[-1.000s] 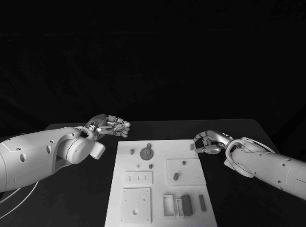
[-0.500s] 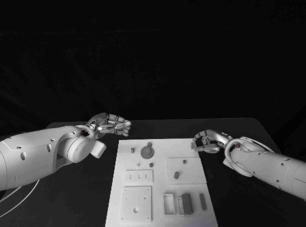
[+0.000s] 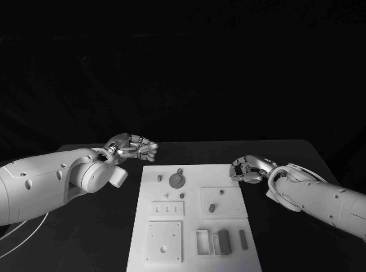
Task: Assemble the parts on the task board
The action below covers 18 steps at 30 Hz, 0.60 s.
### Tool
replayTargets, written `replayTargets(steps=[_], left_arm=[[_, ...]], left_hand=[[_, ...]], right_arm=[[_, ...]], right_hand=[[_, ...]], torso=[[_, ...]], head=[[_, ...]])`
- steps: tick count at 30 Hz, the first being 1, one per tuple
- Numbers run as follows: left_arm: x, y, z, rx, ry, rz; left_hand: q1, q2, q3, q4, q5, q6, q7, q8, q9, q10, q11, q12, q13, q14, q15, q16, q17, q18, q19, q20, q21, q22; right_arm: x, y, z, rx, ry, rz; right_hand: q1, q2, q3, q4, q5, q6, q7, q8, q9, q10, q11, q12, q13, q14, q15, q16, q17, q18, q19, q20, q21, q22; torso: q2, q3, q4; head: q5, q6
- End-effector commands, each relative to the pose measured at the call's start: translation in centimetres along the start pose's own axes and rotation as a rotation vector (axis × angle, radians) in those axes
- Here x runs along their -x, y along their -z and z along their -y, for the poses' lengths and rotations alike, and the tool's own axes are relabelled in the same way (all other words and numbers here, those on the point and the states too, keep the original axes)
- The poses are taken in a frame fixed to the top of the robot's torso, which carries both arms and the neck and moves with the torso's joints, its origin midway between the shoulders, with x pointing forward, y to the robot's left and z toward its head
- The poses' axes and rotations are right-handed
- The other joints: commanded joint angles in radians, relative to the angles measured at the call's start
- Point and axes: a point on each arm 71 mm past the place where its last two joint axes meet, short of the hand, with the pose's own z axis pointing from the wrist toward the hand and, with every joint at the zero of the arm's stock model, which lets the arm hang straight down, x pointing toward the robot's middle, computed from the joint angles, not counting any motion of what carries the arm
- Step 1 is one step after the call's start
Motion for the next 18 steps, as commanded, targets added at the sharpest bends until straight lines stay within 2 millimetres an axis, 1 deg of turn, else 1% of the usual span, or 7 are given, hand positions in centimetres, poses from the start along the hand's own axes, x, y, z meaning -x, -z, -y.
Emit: replayTargets(steps=[1,7,15,16,18], left_arm=[[-0.19,-0.02,0.22,-0.013,-0.001,-0.012],[-0.23,-0.03,0.25,-0.014,-0.002,-0.011],[-0.29,-0.02,0.27,-0.015,-0.001,-0.013],[-0.29,-0.02,0.27,-0.015,-0.001,-0.013],[-0.3,-0.01,0.29,-0.015,-0.001,-0.013]], left_hand=[[0.0,0.001,-0.007,0.0,0.001,0.0,0.005,-0.004,-0.002,-0.002,0.002,-0.005,0.001,-0.002,0.003,-0.005,0.002,0.014,-0.001,0.002,0.0,0.002],[0.001,0.001,-0.007,0.0,0.001,0.0,0.005,-0.004,-0.002,-0.002,0.002,-0.005,0.001,-0.002,0.003,-0.006,0.002,0.014,-0.001,0.002,0.0,0.002],[0.001,0.001,-0.007,0.0,0.001,0.0,0.005,-0.004,-0.002,-0.002,0.002,-0.005,0.002,-0.002,0.003,-0.006,0.002,0.014,-0.001,0.002,0.0,0.002],[0.001,0.001,-0.007,0.0,0.001,0.0,0.005,-0.004,-0.002,-0.002,0.002,-0.005,0.002,-0.002,0.003,-0.006,0.002,0.014,-0.001,0.002,0.0,0.002],[0.001,0.001,-0.007,0.0,0.001,0.0,0.005,-0.004,-0.002,-0.002,0.002,-0.005,0.002,-0.002,0.003,-0.006,0.002,0.014,-0.001,0.002,0.0,0.002]], right_arm=[[-0.17,-0.06,-0.12,0.01,0.006,-0.012],[-0.35,-0.11,-0.19,0.01,0.004,-0.015],[-0.4,-0.21,-0.3,0.011,0.005,-0.012],[-0.4,-0.21,-0.29,0.01,0.005,-0.011],[-0.4,-0.24,-0.29,0.007,0.007,-0.011]], right_hand=[[0.0,0.009,-0.005,0.0,0.004,0.009,0.0,0.006,0.001,-0.002,-0.007,0.004,0.002,-0.001,-0.008,0.004,0.0,0.043,0.004,-0.004,0.004,0.021],[0.0,0.011,-0.005,0.0,0.004,0.01,0.0,0.006,0.001,-0.002,-0.007,0.004,0.002,-0.001,-0.008,0.004,0.0,0.043,0.004,-0.004,0.005,0.021],[-0.001,0.019,-0.004,0.0,0.005,0.016,-0.001,0.009,0.002,-0.001,-0.009,0.004,0.002,-0.001,-0.01,0.005,0.0,0.043,0.004,-0.004,0.006,0.021],[-0.001,0.02,-0.004,0.0,0.005,0.017,-0.002,0.009,0.002,-0.001,-0.009,0.005,0.002,-0.001,-0.01,0.005,0.0,0.043,0.004,-0.004,0.006,0.021],[-0.002,0.023,-0.005,0.0,0.005,0.023,-0.002,0.013,0.004,0.0,-0.009,0.005,0.002,0.0,-0.01,0.006,0.0,0.043,0.004,-0.005,0.007,0.021]], torso=[[-0.001,0.0004,-0.0002],[-0.001,0.0009,0.0003],[-0.001,0.0011,-0.0005],[-0.001,0.0017,-0.0007],[-0.001,0.0018,-0.0005]], head=[[0.001,-0.002],[0.003,-0.003],[0.005,-0.003],[0.006,-0.003],[0.006,-0.003]])
